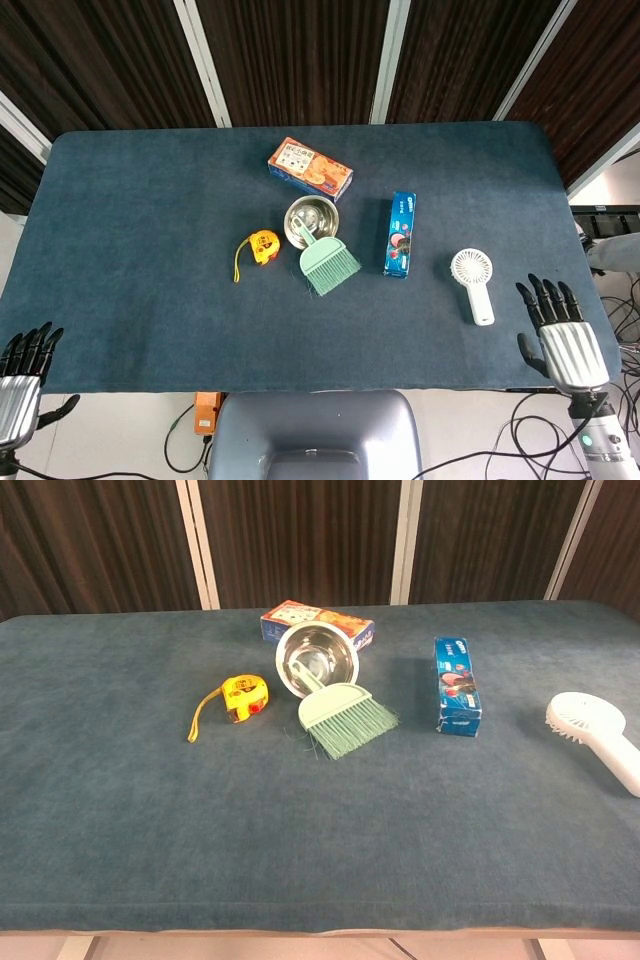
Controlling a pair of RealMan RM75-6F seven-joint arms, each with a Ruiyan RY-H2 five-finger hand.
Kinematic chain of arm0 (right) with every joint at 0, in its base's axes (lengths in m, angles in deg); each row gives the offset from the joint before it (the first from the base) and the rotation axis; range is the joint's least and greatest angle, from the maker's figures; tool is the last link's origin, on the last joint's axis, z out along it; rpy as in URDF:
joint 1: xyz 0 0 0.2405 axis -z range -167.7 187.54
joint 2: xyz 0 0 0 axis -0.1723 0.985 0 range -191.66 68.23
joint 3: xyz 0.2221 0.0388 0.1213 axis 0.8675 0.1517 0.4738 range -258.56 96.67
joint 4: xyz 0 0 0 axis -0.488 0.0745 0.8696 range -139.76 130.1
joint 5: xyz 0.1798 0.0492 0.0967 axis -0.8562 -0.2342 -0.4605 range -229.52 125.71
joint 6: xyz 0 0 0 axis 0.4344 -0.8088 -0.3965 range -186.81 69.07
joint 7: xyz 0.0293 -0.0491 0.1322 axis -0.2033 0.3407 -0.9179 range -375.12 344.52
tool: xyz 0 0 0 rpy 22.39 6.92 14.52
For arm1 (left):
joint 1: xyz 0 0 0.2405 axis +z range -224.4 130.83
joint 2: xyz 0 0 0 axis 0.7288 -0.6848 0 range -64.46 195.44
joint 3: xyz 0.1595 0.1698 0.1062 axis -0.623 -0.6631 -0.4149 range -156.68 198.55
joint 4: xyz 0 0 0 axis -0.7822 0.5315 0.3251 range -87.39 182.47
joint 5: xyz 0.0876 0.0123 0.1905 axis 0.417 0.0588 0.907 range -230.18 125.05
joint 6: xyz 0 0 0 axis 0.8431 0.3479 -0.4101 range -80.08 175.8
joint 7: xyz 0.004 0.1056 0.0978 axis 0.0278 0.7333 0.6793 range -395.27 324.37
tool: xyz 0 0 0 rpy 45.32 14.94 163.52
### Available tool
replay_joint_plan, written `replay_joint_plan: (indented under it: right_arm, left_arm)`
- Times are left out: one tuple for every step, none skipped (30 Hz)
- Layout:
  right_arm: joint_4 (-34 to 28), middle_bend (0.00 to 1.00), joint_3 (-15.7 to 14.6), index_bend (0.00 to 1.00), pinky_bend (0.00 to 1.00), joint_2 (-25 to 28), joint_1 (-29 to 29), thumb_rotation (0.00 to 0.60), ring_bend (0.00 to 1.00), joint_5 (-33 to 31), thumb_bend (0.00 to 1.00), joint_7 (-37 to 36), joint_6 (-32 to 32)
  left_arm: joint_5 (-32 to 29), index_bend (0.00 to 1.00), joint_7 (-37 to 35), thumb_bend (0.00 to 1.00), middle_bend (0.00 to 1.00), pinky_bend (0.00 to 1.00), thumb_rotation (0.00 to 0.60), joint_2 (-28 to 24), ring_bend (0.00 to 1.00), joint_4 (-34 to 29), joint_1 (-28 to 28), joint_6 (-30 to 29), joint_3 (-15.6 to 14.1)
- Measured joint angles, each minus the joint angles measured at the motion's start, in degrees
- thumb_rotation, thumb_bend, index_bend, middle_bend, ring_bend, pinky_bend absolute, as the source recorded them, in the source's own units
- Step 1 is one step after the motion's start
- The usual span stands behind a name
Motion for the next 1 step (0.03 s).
replay_joint_plan:
  right_arm:
    - [-0.1, 0.00, 0.0, 0.00, 0.00, 0.1, 0.1, 0.600, 0.00, -0.2, 0.41, 0.1, 0.5]
  left_arm:
    - [0.1, 0.00, 0.1, 0.10, 0.00, 0.05, 0.600, 0.0, 0.00, 0.0, 0.0, 0.0, 0.0]
